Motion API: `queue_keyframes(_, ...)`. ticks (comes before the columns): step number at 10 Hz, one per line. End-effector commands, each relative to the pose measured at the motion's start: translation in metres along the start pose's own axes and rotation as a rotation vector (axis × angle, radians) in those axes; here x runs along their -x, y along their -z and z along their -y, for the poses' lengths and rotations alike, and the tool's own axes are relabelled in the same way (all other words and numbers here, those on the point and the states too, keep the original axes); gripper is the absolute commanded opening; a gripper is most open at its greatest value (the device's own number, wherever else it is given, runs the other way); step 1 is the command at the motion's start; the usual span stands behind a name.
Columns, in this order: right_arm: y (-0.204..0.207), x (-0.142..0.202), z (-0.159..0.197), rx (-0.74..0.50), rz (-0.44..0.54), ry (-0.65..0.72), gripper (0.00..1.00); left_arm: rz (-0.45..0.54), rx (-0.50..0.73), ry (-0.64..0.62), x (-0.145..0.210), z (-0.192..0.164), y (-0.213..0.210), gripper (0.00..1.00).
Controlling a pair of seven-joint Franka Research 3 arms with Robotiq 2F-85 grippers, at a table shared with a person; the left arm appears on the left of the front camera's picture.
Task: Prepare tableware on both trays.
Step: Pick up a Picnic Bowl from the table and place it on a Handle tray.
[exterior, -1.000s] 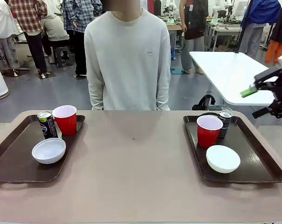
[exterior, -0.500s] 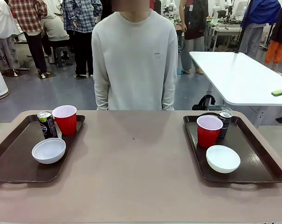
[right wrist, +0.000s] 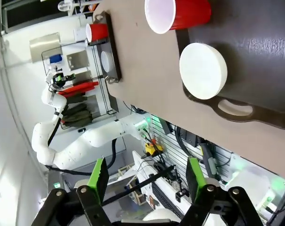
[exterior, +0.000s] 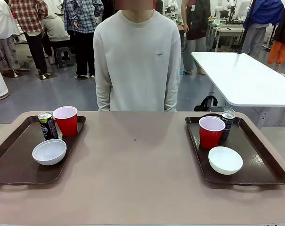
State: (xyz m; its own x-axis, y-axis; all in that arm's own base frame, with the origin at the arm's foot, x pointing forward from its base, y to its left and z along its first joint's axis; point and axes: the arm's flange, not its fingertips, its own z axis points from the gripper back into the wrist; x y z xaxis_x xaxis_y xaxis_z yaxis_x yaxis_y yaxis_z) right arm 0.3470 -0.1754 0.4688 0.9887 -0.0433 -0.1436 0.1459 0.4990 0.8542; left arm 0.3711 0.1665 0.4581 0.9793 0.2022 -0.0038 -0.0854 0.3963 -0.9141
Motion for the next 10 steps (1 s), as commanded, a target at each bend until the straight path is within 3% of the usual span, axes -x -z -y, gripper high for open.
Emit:
queue_keyframes(1, 0.0047, 0.0016, -0.0063, 0.006, 0.01, 0.034, 0.86, 0.0, 0.007, 0.006, 0.0007, 0.0008, -0.0018, 1.0)
queue_keyframes(10, 0.0047, 0.0016, -0.0063, 0.006, 0.01, 0.034, 0.86, 0.0, 0.007, 0.006, 0.0007, 0.0008, -0.0018, 1.0)
